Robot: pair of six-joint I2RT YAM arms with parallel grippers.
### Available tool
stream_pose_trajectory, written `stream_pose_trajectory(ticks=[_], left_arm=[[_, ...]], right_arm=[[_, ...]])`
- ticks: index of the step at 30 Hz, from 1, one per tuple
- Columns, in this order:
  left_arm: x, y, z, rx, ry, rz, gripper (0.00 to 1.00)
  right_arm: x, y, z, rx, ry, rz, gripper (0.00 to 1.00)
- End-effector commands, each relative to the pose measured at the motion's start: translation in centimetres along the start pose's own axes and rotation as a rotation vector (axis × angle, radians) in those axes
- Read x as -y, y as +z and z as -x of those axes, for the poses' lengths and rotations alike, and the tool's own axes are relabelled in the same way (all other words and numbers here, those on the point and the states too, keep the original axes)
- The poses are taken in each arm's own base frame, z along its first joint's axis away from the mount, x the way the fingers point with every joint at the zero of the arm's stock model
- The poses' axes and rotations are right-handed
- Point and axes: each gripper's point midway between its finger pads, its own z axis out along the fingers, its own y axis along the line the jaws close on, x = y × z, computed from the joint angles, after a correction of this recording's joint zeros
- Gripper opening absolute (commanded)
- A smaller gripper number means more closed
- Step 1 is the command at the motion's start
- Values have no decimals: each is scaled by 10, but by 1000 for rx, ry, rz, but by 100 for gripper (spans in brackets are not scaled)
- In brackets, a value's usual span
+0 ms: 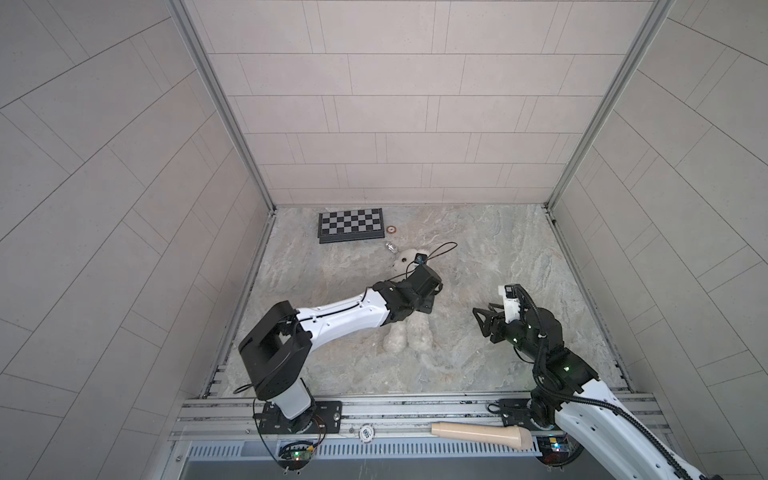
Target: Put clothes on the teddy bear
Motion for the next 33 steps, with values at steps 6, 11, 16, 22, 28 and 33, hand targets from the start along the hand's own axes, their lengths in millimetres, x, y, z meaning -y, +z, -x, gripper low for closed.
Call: stream_pose_trajectory(ticks=[6,11,16,22,28,33], left_arm=[[21,21,-6,-26,-50,-67,16],[37,31,-5,-33,-66,-128,28],[58,27,3,-24,-78,-232,41],[58,-1,17,26,-37,-271,54],[11,-18,27,56,-26,-179,55],[-27,-12,21,29,-43,-101,54]], right_arm=[[6,1,0,3,18,-21,62],[10,4,-1,1,16,-36,63],[9,7,3,7,19,-25,64],[12,10,9,21,29,-37,69],[15,14,9,10,37,-49,71],[17,15,9,6,44,-56,72]])
